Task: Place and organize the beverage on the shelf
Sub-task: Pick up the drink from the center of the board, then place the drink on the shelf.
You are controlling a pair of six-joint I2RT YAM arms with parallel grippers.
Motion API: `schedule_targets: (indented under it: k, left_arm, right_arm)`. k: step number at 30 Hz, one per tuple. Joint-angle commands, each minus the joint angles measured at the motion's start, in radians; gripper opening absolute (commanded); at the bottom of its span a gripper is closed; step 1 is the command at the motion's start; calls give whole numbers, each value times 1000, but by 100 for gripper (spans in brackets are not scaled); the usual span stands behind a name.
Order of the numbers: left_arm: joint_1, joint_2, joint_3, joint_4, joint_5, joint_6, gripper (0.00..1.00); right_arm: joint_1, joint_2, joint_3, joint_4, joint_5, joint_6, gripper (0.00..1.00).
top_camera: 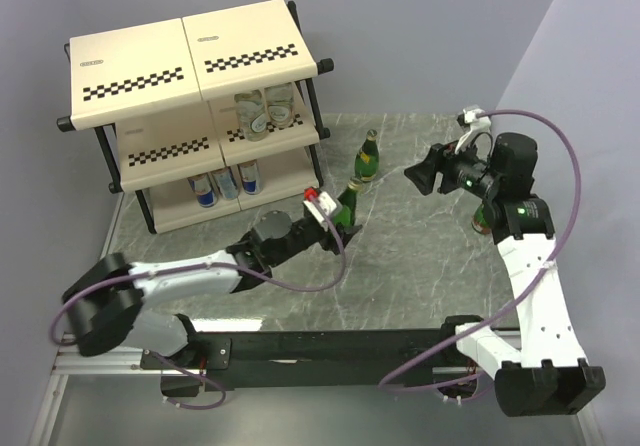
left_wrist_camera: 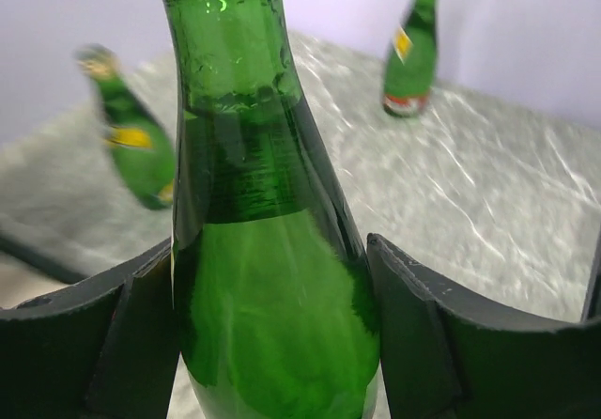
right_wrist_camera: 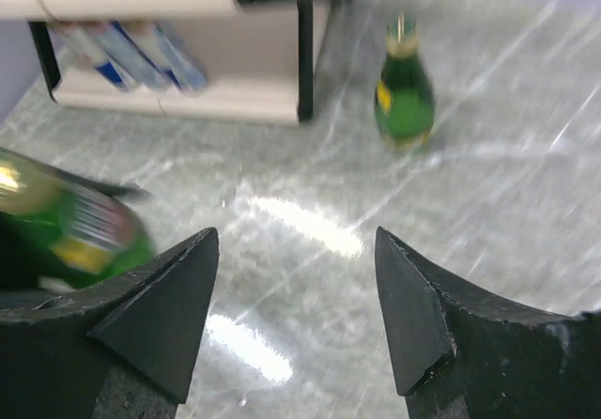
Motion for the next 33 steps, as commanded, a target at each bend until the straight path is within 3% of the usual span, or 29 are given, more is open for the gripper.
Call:
schedule_targets:
  k: [1, 5, 16, 25, 33]
  left_arm:
    - [1, -172, 131, -43, -113, 46, 0]
    - [22, -261, 236, -268, -219, 67, 0]
    - [226, -358, 544, -482, -222, 60, 0]
    - [292, -346, 730, -524, -256, 150, 0]
    - [337, -307, 811, -470, -376, 322, 0]
  right_arm:
    - [-40, 4, -92, 124, -33, 52, 73]
    - [-39, -15, -173, 179, -83, 20, 73]
    - [-30, 17, -228, 195, -229, -81, 73]
    - [2, 43, -233, 184, -251, -110, 73]
    - [4, 48, -236, 178, -277, -116, 72]
